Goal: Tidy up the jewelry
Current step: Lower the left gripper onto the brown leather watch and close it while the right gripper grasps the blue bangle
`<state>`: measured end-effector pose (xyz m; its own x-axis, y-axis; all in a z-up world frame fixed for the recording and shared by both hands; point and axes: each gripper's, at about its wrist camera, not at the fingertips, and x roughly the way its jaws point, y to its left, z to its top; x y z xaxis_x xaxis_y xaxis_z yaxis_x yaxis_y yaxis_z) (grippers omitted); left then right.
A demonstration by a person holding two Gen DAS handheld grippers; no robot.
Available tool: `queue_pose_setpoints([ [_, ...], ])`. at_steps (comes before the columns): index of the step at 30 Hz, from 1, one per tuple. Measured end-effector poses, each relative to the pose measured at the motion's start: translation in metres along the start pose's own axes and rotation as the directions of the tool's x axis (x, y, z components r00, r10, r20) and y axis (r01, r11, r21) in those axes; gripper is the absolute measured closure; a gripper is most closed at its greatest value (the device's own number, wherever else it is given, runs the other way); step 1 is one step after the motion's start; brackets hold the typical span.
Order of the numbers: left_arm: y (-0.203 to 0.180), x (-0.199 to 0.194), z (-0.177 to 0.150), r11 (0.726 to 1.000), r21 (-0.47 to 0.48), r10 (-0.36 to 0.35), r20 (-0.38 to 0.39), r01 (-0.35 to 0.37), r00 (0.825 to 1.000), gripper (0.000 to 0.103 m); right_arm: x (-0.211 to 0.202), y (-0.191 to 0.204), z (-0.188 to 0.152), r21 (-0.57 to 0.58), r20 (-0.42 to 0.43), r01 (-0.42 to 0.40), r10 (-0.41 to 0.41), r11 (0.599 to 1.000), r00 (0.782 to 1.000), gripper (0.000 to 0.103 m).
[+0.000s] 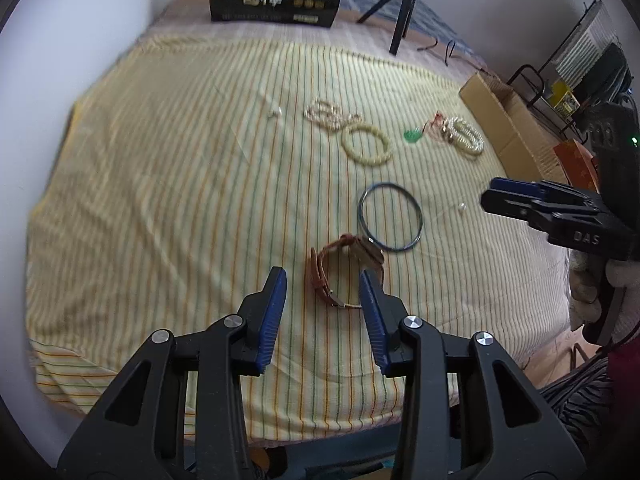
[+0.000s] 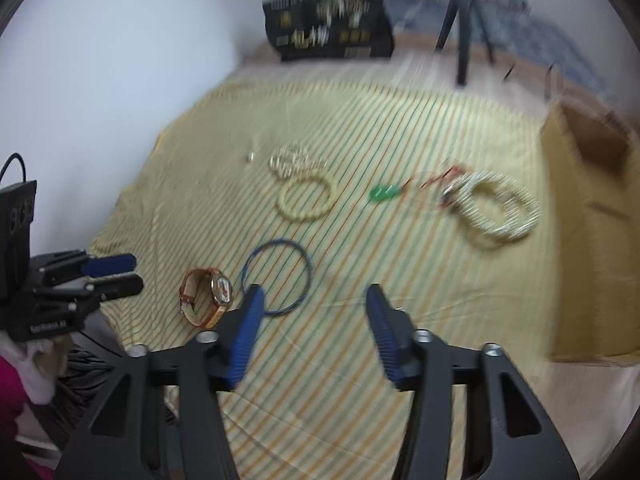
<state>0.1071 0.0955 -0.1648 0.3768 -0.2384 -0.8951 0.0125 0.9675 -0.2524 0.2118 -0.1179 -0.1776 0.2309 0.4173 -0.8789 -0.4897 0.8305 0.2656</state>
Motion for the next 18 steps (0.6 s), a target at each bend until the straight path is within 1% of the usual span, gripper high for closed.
queue_pose_setpoints([
  [1,0.001,0.007,0.0,1.0,-0.01,-0.004,-0.025,0.004,1.0,0.069,0.01,-0.002,0.001,0.021,-0.031,-0.02,0.021,1.0,0.999,0.067],
  [2,0.002,0.012,0.0,1.0,-0.018,-0.008,-0.043,0.007,0.999,0.071,0.017,-0.005,0.002,0.037,-0.047,-0.032,0.034,0.999,0.998,0.069],
  [4,0.006,0.022,-0.001,0.999,-0.044,-0.023,-0.078,0.019,0.997,0.072,0.031,-0.009,0.006,0.065,-0.076,-0.041,0.046,0.997,0.996,0.075],
  [9,0.011,0.029,-0.001,0.997,-0.072,-0.03,-0.098,0.023,0.995,0.072,0.048,-0.008,0.01,0.07,-0.108,-0.038,0.045,0.997,0.993,0.078],
  [12,0.012,0.03,0.0,0.996,-0.085,-0.037,-0.105,0.028,0.994,0.072,0.057,-0.006,0.011,0.069,-0.125,-0.042,0.05,0.997,0.991,0.081],
  [14,0.011,0.034,0.002,0.996,-0.089,-0.042,-0.113,0.032,0.993,0.075,0.063,-0.006,0.013,0.065,-0.136,-0.025,0.033,0.998,0.99,0.081],
  [18,0.01,0.041,0.004,0.995,-0.094,-0.046,-0.13,0.034,0.99,0.076,0.07,-0.005,0.014,0.056,-0.147,-0.001,0.01,0.998,0.989,0.084],
])
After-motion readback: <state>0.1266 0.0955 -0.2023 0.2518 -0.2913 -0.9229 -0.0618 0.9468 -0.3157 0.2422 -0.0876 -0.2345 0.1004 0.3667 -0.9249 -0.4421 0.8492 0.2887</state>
